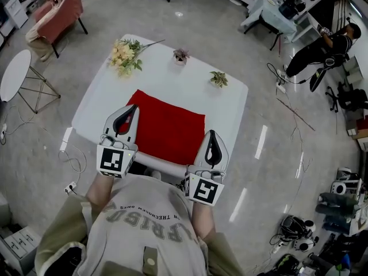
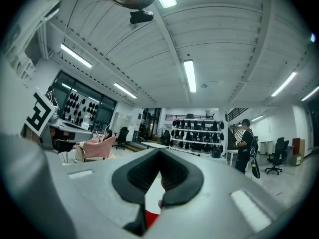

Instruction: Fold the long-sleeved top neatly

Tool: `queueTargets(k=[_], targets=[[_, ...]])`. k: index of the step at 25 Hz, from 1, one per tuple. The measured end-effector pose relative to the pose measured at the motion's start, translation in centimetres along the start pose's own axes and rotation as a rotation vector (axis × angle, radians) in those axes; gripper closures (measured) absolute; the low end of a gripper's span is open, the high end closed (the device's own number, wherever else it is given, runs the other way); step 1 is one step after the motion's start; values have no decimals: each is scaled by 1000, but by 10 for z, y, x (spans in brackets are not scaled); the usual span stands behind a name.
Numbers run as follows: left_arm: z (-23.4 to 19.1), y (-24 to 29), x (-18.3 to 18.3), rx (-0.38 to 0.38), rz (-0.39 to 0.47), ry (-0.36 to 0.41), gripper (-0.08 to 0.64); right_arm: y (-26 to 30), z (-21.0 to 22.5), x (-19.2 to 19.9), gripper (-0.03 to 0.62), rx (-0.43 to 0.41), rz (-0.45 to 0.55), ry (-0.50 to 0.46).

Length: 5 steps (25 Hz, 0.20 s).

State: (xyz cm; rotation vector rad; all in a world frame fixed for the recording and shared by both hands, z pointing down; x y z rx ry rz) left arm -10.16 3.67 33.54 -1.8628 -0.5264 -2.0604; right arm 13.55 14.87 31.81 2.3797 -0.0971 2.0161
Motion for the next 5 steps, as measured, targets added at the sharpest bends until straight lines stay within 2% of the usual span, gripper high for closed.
queueTargets(k=[5], targets=[[1,8,-2,6,-1,-6,548,5,2,-4,592,-4,8,-22]])
Point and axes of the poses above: the fingertips, and each gripper's own axes: y forward along the fingers, z to its right, x out of its underside, the point moved 8 cm from there along -y, backward along the fingers, and after that the axes turned 9 degrees about -x, right-handed, at the moved point
